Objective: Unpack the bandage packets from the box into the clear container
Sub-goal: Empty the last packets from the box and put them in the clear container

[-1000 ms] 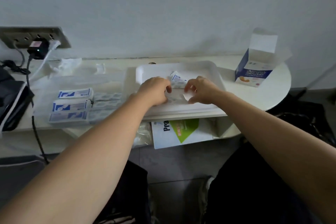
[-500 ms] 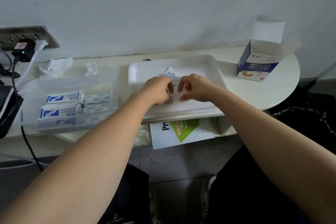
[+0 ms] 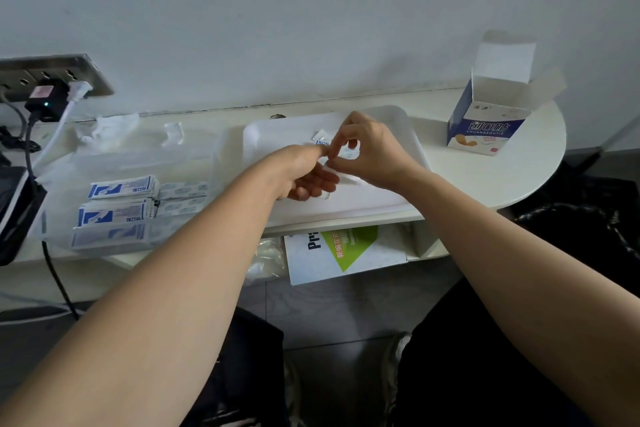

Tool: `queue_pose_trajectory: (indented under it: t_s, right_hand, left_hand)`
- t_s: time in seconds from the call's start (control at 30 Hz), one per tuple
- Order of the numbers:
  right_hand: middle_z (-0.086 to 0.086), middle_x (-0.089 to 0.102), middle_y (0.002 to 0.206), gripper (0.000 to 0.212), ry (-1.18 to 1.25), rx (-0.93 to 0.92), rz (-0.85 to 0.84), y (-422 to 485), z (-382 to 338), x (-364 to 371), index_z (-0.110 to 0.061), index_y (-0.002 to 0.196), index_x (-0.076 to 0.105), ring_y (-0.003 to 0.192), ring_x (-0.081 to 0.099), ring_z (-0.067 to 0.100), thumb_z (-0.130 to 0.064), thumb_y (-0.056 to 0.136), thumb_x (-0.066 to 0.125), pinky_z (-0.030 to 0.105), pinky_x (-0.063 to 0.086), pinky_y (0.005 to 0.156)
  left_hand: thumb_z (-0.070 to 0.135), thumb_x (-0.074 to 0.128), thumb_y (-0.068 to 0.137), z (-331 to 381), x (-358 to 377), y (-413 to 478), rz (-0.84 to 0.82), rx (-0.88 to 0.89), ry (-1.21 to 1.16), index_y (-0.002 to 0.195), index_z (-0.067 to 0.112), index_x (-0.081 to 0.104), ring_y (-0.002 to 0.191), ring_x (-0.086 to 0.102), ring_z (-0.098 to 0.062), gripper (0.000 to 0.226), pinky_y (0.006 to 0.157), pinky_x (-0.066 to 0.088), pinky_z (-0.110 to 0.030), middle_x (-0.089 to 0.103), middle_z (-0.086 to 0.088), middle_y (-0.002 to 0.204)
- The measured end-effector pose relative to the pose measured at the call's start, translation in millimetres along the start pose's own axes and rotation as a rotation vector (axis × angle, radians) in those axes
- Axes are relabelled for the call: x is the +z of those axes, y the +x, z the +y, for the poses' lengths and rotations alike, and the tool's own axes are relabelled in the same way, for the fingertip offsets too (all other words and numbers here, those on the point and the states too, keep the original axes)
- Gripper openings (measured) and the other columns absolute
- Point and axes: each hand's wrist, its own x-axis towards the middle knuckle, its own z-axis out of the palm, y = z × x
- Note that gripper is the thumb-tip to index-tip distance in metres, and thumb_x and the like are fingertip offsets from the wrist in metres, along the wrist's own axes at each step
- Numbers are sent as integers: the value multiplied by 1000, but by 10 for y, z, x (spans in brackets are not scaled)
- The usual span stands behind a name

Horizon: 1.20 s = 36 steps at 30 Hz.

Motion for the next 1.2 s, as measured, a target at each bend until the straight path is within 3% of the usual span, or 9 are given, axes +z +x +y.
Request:
queue_pose_trajectory:
  t_s: [0.13,0.23,0.33,0.43,0.6,0.73,0.8,1.03,1.2]
  right_hand:
    - [-9,50,91,14,55,0,-107,-56,-69,-18,-28,74,67,79,52,6,-25,73,80,16,42,70]
    - [-5,57,107,10,152,50,-168,-52,-94,-57,-25,87,66,97,55,7,-17,80,68,17,43,82]
    - [-7,64,109,22,199,139,-211,-27,-60,-57,-24,99,65,105,57,10,-17,81,55,25,46,89]
    - [-1,69,94,21,146,200,-327,-56,-48,-37,-18,102,69,91,61,15,-9,84,62,20,47,80]
    - [8,73,81,15,94,264,-248,-7,-108,80,-14,89,73,74,61,16,-9,75,70,22,42,63]
    - [5,70,77,16,25,320,-291,-5,-106,283,-14,88,70,55,55,7,-11,72,74,16,43,54]
    - [8,71,81,19,32,329,-295,12,-132,350,-12,89,66,51,57,8,-8,72,75,20,48,55]
    - [6,61,90,40,2,316,-357,34,-169,387,-11,111,56,51,56,10,-9,76,76,16,45,51]
    - [4,61,85,29,-65,253,-365,44,-164,367,-11,101,65,58,53,14,-12,75,76,15,40,51]
  left_hand:
    - [18,60,90,-89,-84,19,75,98,-48,78,10,64,43,51,-8,16,39,29,-16,68,0,60]
    - [17,66,88,-175,-177,-29,77,260,253,78,11,68,53,50,-10,12,49,34,-20,65,1,65]
    - [19,67,88,-224,-244,-77,64,391,346,76,16,68,55,50,-9,12,49,38,-15,63,3,63]
    - [24,69,86,-262,-298,-34,175,470,440,80,18,71,61,55,-12,9,58,44,-20,65,2,68]
    - [27,73,79,-365,-384,55,417,433,677,100,22,67,89,59,-19,22,74,45,-27,62,1,99]
    - [25,79,72,-389,-383,75,356,366,887,119,25,58,107,51,-24,51,89,47,-35,48,-6,117]
    - [24,80,73,-388,-366,75,345,350,923,120,23,57,106,52,-26,53,89,47,-35,48,-7,118]
    - [26,77,76,-367,-369,122,328,308,949,116,15,59,106,56,-28,45,81,43,-29,60,-8,117]
    - [16,74,79,-348,-368,111,287,342,814,103,21,60,91,57,-22,28,71,43,-27,60,-2,103]
